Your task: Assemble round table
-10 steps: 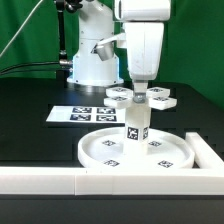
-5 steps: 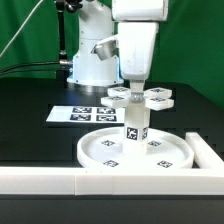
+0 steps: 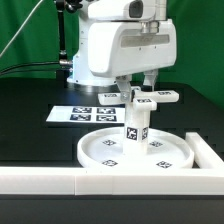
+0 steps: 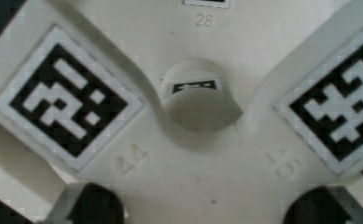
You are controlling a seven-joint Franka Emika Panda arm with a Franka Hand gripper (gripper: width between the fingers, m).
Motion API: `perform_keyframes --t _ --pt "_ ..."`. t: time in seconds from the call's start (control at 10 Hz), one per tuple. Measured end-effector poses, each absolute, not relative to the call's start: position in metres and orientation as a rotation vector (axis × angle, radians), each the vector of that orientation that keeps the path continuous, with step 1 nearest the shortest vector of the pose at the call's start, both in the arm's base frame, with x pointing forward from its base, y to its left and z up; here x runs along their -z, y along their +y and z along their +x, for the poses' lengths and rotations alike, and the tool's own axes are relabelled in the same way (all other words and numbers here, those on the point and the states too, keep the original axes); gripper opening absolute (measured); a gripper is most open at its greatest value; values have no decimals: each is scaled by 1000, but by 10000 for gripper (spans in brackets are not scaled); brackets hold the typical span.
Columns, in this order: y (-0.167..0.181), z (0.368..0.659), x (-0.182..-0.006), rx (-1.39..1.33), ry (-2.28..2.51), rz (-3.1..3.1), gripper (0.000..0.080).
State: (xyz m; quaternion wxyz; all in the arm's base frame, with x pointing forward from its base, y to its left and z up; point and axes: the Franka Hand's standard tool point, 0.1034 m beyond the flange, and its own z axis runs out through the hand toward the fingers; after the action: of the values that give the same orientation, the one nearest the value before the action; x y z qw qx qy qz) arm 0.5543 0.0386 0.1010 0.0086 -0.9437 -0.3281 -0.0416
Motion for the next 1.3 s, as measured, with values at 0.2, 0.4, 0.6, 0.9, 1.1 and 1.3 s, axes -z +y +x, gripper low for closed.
perform_keyframes --t 0.2,0.4,0.6,0.9,1.1,1.3 --pt "39 554 -101 142 -648 -3042 442" --pt "39 555 -101 160 -378 -3081 442" --pt "38 555 -101 157 -228 -3089 442" --pt "38 555 -102 153 1 -3085 442" --pt "37 556 -102 149 159 -3074 442" --pt "37 554 -102 136 497 -3018 442"
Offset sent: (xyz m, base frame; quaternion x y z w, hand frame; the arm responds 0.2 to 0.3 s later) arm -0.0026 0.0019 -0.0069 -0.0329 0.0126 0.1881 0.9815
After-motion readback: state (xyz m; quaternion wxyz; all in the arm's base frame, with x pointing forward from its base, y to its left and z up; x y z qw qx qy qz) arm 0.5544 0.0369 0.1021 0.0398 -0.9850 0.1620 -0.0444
